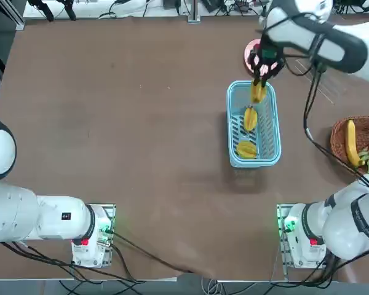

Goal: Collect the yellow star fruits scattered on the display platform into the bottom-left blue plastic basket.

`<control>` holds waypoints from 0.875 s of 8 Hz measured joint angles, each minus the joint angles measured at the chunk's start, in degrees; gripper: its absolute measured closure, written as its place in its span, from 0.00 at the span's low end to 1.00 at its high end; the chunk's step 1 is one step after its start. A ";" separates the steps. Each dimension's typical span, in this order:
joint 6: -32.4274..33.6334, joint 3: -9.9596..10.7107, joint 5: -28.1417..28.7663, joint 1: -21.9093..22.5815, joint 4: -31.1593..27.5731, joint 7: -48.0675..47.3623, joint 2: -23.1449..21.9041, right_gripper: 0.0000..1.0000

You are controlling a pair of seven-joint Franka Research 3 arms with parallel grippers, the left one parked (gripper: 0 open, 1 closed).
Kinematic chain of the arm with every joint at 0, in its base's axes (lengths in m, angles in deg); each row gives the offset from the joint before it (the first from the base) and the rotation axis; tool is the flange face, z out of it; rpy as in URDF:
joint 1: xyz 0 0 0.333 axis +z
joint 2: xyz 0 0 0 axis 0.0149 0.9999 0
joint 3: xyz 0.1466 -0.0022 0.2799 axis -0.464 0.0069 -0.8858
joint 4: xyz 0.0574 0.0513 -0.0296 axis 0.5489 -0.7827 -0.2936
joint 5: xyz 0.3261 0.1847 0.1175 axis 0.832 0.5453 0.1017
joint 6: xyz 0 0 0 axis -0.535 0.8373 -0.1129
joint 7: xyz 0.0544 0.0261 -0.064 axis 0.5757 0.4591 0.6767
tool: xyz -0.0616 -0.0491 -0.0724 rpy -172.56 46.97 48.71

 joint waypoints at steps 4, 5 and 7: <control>-1.69 0.36 -0.05 1.56 0.42 -0.59 2.86 0.30; -1.69 0.70 -0.79 1.46 1.56 -0.49 2.56 0.13; -0.99 1.48 -3.59 0.81 4.26 0.84 1.19 0.00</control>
